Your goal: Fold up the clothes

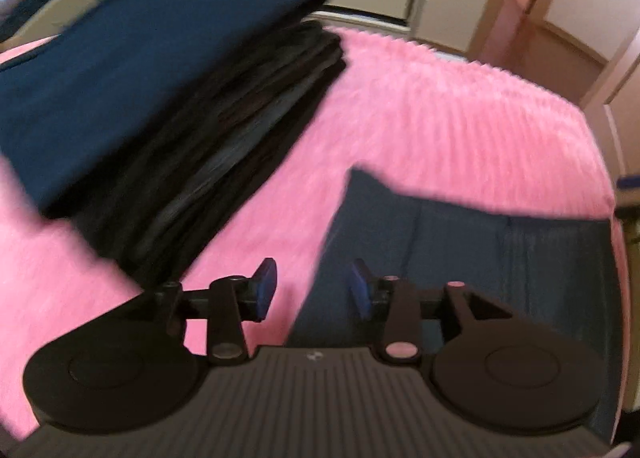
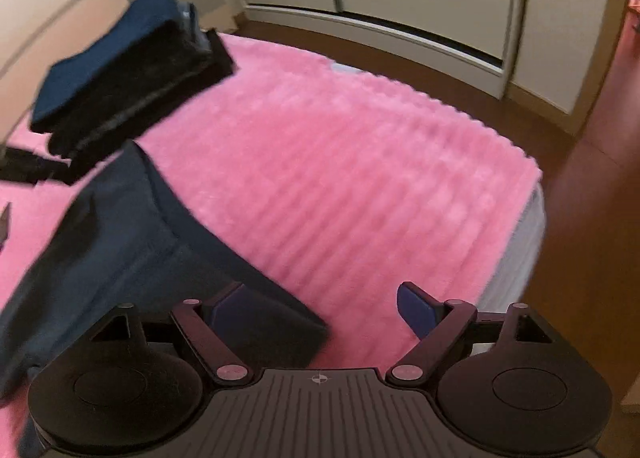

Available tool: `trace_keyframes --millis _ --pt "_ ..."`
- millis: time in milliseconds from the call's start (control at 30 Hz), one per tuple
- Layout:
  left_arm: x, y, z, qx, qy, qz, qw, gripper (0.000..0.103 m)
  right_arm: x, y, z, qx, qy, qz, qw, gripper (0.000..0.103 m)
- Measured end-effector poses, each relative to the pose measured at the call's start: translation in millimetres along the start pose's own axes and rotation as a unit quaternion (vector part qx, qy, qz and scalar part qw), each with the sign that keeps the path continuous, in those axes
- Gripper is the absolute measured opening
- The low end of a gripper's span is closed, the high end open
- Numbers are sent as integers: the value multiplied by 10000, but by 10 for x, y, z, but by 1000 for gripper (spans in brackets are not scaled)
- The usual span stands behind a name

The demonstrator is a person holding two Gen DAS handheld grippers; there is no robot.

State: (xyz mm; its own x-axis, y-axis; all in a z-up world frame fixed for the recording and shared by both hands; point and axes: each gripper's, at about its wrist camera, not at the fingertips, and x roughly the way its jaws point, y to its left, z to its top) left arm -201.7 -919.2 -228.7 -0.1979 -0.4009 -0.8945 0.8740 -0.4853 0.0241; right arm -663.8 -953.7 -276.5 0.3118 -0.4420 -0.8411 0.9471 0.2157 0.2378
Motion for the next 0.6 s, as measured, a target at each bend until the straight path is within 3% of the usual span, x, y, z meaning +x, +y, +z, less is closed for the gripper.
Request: trace_keyframes --millis 167,267,400,500,600 --pt "-876 429 -935 -791 174 911 9925 42 -30 393 -30 -288 79 631 9976 85" --pt "-1381 550 -1706 -1200 479 1561 9792 46 7 737 -104 -523 210 1019 9932 85" --pt "-1858 480 -2764 -1665 1048 2094 9578 46 73 1257 -339 -913 473 1429 9844 85" --pt "-2119 254 -3513 -1678 1465 2353 9461 46 86 1693 -544 -1317 641 1683 9748 85" --pt "-2235 39 -4141 -1316 1799 2508 9420 47 66 2168 -802 -1828 797 1905 9612 85"
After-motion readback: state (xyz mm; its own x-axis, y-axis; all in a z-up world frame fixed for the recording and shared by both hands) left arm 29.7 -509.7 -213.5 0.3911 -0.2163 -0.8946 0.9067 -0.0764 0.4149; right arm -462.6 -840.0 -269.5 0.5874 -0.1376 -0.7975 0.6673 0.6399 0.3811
